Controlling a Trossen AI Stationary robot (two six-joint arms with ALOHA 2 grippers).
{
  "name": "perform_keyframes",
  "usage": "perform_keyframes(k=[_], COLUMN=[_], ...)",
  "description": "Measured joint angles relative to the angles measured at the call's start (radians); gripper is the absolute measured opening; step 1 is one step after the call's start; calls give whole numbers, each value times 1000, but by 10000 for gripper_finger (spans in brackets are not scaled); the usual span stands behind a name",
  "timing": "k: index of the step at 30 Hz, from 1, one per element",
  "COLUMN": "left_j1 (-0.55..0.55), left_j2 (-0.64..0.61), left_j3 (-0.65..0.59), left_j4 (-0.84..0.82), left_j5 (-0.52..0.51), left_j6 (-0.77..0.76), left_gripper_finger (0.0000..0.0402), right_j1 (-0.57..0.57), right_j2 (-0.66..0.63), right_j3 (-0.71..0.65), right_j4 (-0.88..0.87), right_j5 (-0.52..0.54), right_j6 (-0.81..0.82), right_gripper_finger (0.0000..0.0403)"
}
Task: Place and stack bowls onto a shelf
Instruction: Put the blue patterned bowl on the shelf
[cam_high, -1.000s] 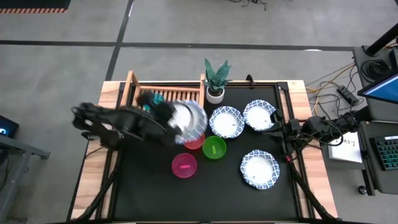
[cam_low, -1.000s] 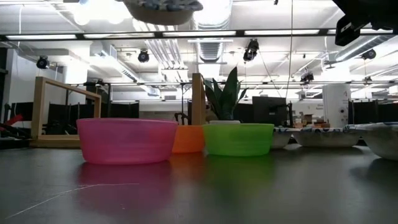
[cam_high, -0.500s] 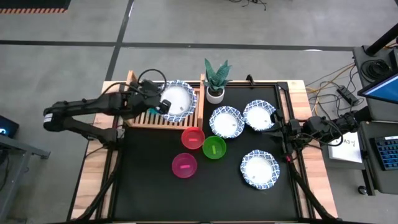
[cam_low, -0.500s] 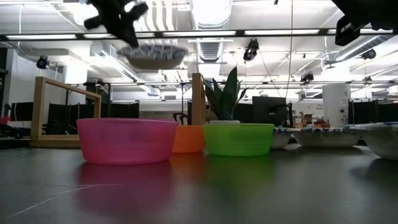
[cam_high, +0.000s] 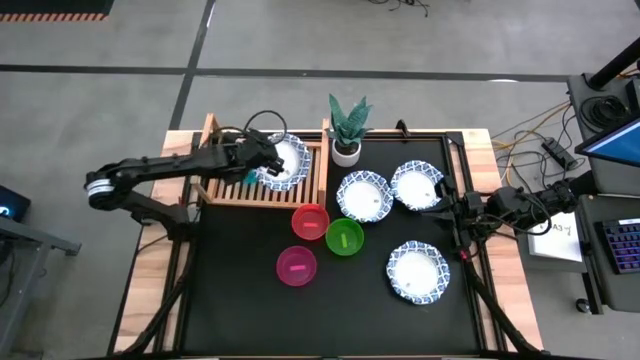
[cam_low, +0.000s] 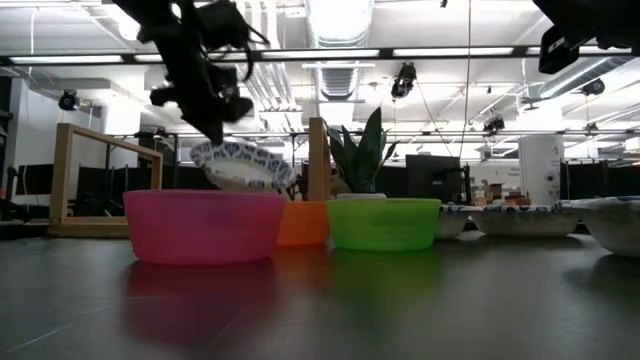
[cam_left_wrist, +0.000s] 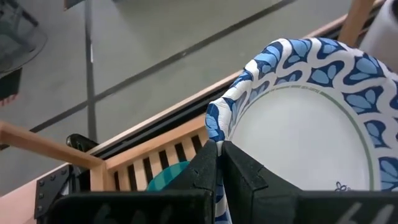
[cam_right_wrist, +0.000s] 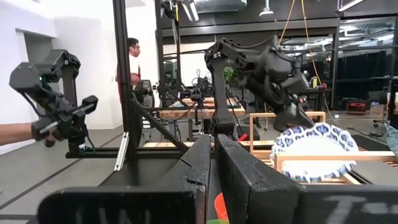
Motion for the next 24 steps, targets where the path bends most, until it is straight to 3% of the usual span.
perform_keyframes(k=[13,24], left_j1=[15,16], left_j2=[244,324], left_j3=[71,94], left_j4=[38,62], left_j5=[1,-6], left_j6=[30,48], left_gripper_finger=[0,16], right_j1=[0,0], right_j2=[0,0], right_j3=[0,0], right_j4=[-26,-26], right_j5=[44,49], right_j6=[2,5], right_gripper_finger=[18,18])
